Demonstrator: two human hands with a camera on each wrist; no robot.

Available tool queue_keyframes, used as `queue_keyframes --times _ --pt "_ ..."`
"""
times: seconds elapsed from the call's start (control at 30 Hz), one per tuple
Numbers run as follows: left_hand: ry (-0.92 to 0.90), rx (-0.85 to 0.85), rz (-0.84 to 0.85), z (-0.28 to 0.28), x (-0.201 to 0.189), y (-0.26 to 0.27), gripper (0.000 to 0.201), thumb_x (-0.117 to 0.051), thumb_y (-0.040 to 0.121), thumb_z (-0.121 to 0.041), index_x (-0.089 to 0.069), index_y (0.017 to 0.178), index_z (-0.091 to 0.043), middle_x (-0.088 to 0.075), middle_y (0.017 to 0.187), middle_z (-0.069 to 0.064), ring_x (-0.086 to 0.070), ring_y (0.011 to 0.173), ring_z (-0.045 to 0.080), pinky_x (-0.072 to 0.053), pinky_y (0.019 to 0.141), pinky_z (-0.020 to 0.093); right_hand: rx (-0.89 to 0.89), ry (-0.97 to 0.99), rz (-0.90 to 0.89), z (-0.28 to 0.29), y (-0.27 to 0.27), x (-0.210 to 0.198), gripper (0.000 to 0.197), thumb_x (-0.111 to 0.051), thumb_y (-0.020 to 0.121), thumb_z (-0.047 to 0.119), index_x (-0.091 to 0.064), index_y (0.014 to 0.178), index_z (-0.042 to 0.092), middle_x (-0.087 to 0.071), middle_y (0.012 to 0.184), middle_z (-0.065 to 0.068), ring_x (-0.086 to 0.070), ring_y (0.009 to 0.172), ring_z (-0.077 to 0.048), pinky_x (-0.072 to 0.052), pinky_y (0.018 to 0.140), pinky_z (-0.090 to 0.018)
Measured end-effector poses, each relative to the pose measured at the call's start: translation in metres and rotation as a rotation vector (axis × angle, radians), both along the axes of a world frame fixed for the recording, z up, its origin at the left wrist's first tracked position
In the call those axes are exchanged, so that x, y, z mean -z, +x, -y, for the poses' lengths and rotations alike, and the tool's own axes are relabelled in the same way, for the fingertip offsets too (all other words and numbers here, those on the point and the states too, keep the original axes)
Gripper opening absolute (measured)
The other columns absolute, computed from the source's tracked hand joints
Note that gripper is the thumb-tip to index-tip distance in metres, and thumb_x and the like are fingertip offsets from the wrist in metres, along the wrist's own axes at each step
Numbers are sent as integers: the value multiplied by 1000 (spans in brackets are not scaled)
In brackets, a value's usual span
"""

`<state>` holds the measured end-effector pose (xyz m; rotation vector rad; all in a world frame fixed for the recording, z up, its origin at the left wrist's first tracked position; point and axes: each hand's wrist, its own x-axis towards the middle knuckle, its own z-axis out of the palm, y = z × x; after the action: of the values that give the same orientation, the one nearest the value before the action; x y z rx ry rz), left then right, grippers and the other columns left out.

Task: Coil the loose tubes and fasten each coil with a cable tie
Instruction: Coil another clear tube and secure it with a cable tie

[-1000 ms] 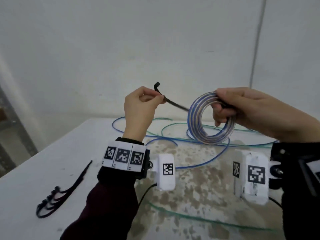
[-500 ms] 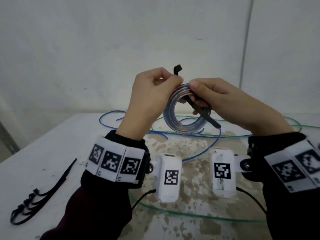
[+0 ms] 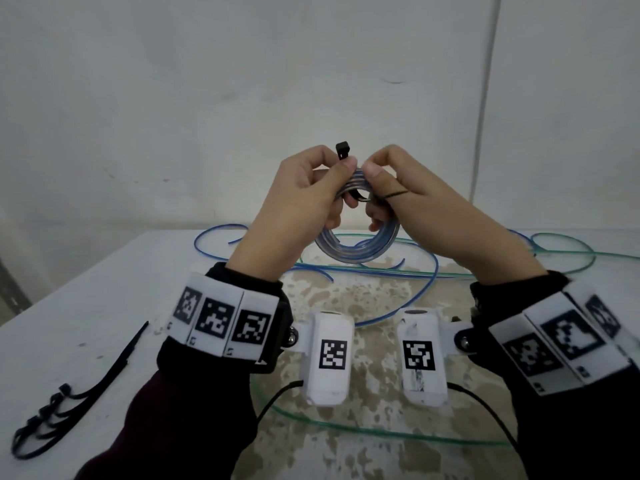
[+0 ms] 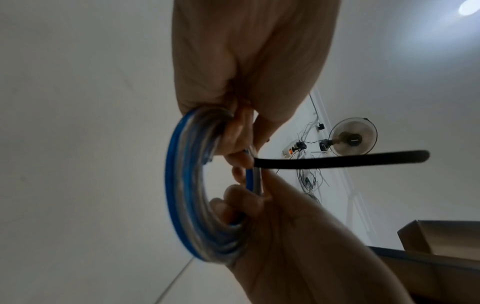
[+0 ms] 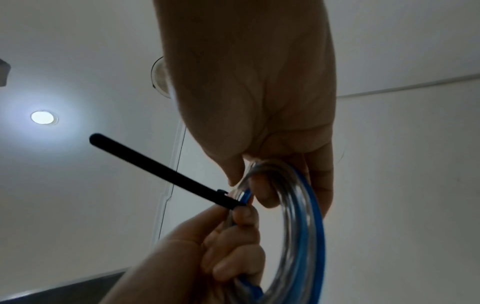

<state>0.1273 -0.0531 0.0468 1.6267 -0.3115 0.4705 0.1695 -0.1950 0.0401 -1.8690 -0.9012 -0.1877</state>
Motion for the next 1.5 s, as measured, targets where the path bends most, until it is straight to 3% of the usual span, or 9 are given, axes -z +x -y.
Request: queue_keyframes --times 0.1,0.2,0.33,0.5,0.73,0.9,1.03,1.37,1.5 --pt "-47 -36 25 -1 1 2 27 -49 98 -9 -45 72 -7 -51 49 3 -26 35 9 -25 40 20 -5 16 54 8 -1 -4 33 -59 88 25 -41 117 26 -57 98 3 -57 91 -8 -49 84 -32" --pt "-79 -60 38 -4 2 3 29 -49 98 -9 -45 69 -8 -50 43 -6 -26 35 8 -24 40 19 23 14 266 14 -9 -12 36 -68 80 32 -55 114 30 -56 112 7 -51 110 -6 -44 89 -25" --pt "-72 -45 35 -6 1 2 24 -50 97 -9 -54 73 -8 -55 46 -2 -27 34 8 -25 40 18 -27 91 292 8 -12 -14 5 -62 86 35 -66 86 33 -62 92 5 -59 92 -6 -46 84 -27" --pt "-71 -42 34 -3 1 2 17 -53 96 -13 -65 90 -5 -64 60 9 -28 37 10 -23 42 21 70 196 236 1 -10 -11 33 -51 95 32 -60 68 14 -56 64 -1 -46 66 -13 -37 65 -30" --pt "-34 -116 73 -1 3 5 19 -49 98 -11 -68 98 -9 -63 61 12 -27 38 14 -24 41 21 175 236 188 -9 -7 -4 38 -55 89 21 -50 52 20 -48 49 14 -43 56 1 -33 60 -15" --pt "24 -177 91 -2 5 5 22 -51 97 -11 -70 106 -15 -66 63 13 -33 34 10 -29 41 18 151 233 163 -9 -7 -4 37 -55 88 25 -53 52 23 -53 52 13 -49 59 -2 -43 71 -30" --pt "86 -214 121 2 6 4 22 -51 96 -9 -70 107 -14 -66 63 8 -45 33 4 -32 43 11 145 233 150 -8 -6 -5 37 -55 89 23 -53 52 21 -52 51 13 -48 59 -1 -41 70 -29" --pt "47 -214 100 2 7 7 20 -51 96 -10 -70 98 -17 -64 58 11 -36 32 9 -29 40 18 119 257 113 -9 -4 -4 35 -54 85 28 -53 50 22 -53 51 11 -50 60 -7 -50 81 -49" --pt "35 -191 93 0 7 7 22 -50 96 -11 -70 98 -19 -65 57 8 -32 37 15 -29 42 20 115 265 106 -9 -5 -5 36 -54 87 27 -53 52 22 -52 53 10 -49 60 -7 -49 78 -46"
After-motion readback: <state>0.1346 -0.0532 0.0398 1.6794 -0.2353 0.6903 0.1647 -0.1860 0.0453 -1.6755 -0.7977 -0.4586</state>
